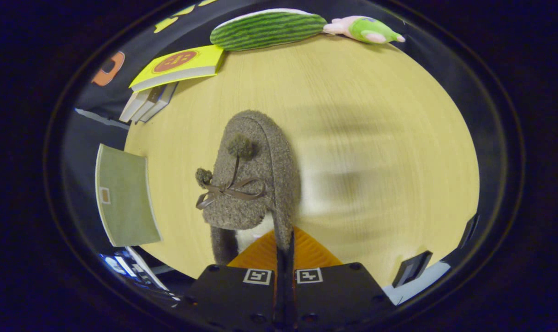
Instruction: Open the storage box then place both shoes into the box .Put the left shoe in first, then the right shoe, with the right side of both shoes facing outward in a uniform manner.
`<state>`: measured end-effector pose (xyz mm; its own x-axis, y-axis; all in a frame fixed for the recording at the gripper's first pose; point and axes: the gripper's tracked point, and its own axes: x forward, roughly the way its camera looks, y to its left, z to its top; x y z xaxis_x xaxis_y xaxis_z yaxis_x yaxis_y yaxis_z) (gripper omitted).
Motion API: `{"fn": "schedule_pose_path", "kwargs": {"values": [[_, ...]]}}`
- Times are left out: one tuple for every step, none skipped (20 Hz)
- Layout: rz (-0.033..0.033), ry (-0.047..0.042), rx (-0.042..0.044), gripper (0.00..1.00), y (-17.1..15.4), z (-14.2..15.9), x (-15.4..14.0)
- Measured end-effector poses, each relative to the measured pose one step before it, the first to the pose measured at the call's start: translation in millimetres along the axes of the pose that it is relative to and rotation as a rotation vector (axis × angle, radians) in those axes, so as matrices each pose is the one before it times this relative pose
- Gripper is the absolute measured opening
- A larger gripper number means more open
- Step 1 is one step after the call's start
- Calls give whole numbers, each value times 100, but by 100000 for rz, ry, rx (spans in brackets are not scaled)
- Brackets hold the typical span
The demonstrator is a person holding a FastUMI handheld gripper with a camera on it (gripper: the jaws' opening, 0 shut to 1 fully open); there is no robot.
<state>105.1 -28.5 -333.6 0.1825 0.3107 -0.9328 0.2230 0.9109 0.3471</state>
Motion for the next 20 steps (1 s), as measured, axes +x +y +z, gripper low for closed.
{"fn": "schedule_pose_path", "kwargs": {"values": [[2591, 596, 1232, 6, 1148, -527, -390], [2804, -343, 2165, 6, 1258, -459, -560], [2356, -669, 1334, 6, 1352, -556, -634], [1786, -1359, 1007, 6, 1370, -532, -691], [1137, -1661, 322, 6, 1567, -286, -689], [814, -2316, -918, 6, 1642, -238, -889], [189, -2422, -1741, 6, 1759, -73, -949], [437, -1887, -2139, 6, 1890, -237, -942], [1222, -2541, -1805, 6, 2297, 161, -1064], [1504, -3003, -1125, 6, 2289, 268, -1108], [2134, -2692, -1611, 6, 2714, 499, -820], [2156, -2852, -1494, 6, 2699, 444, -570], [2161, -1985, -2213, 6, 2881, 446, -380], [2832, -1734, -1884, 6, 2796, 356, 9], [2739, -314, -1683, 6, 2813, 67, 385], [1159, 474, -1227, 6, 2329, -132, 553], [-623, 1426, -1837, 6, 2115, -101, 129], [-2028, 491, -2680, 6, 1359, -118, 752], [-2629, 27, -2760, 6, 1115, 76, 944], [-1613, 120, -1436, 6, 1140, -20, 950]]}}
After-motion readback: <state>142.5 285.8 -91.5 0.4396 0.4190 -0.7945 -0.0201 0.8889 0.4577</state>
